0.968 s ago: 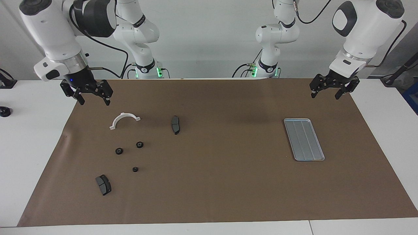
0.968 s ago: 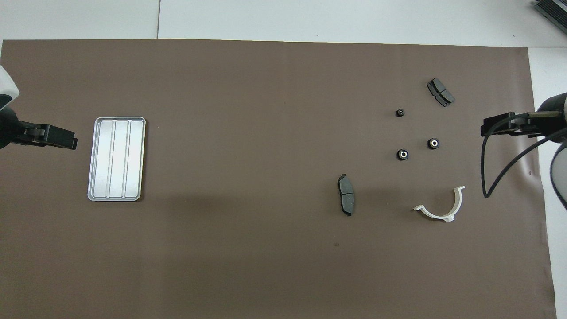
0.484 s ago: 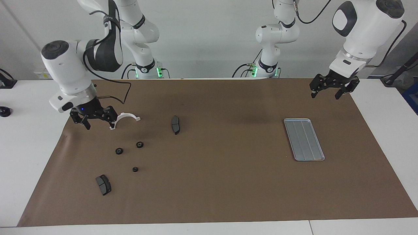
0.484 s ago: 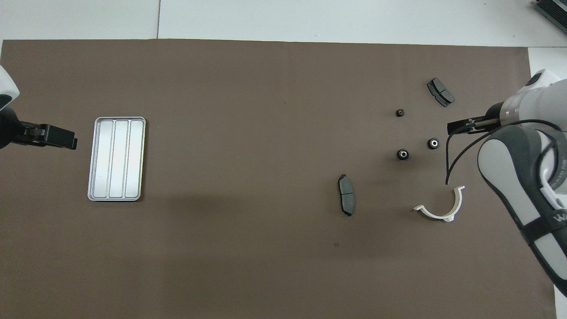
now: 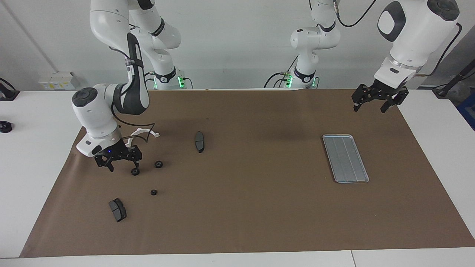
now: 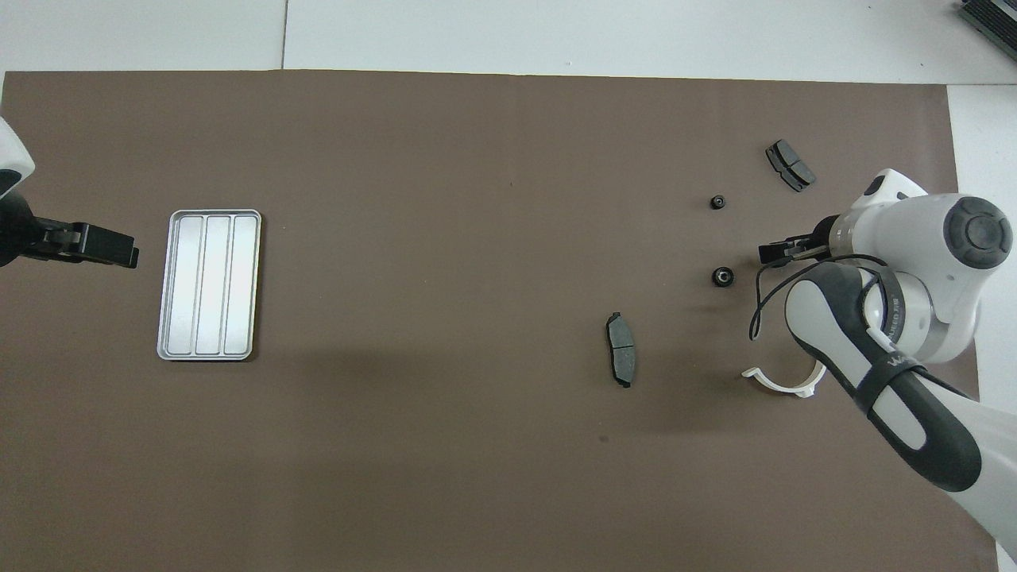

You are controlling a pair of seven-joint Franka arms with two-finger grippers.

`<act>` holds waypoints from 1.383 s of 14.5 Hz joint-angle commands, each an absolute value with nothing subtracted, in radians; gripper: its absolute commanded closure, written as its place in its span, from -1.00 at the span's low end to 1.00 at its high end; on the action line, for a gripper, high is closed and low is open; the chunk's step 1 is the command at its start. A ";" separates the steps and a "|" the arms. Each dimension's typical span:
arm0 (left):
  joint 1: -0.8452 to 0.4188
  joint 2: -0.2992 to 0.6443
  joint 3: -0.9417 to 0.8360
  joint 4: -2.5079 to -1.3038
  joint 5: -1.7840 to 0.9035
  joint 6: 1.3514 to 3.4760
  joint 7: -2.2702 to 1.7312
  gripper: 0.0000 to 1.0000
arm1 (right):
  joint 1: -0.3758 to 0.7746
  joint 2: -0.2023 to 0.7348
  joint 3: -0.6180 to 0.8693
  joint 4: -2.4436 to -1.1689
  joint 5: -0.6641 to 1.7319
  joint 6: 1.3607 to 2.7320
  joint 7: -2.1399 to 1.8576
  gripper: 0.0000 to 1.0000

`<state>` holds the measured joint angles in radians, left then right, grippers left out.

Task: Pick bearing gear from pile to tray
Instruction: 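Carry the bearing with the right gripper to mid-table and release it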

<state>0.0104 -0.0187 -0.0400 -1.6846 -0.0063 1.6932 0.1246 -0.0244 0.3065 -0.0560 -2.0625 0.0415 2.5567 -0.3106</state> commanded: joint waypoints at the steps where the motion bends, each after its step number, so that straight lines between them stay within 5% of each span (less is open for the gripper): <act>1: 0.018 -0.052 -0.040 -1.729 -0.018 1.712 0.121 -1.00 | -0.034 0.311 -0.046 -2.095 0.069 2.609 -0.350 -1.00; 2: 0.020 -0.054 -0.041 -1.732 -0.018 1.713 0.121 -1.00 | -0.034 0.311 -0.046 -2.105 0.071 2.623 -0.350 -1.00; 5: 0.020 -0.057 -0.041 -1.732 -0.018 1.712 0.121 -1.00 | -0.032 0.313 -0.046 -2.106 0.072 2.629 -0.348 -0.52; 11: 0.020 -0.058 -0.040 -1.738 -0.018 1.712 0.121 -1.00 | -0.031 0.334 -0.044 -2.105 0.123 2.645 -0.350 -0.42; 13: 0.020 -0.057 -0.040 -1.738 -0.018 1.712 0.121 -1.00 | -0.031 0.334 -0.044 -2.105 0.123 2.645 -0.351 0.04; 15: 0.020 -0.058 -0.040 -1.738 -0.018 1.710 0.121 -1.00 | -0.029 0.334 -0.043 -2.103 0.124 2.643 -0.342 0.99; 20: 0.028 -0.060 -0.040 -1.746 -0.018 1.713 0.121 -1.00 | -0.020 0.318 -0.035 -2.066 0.153 2.591 -0.315 1.00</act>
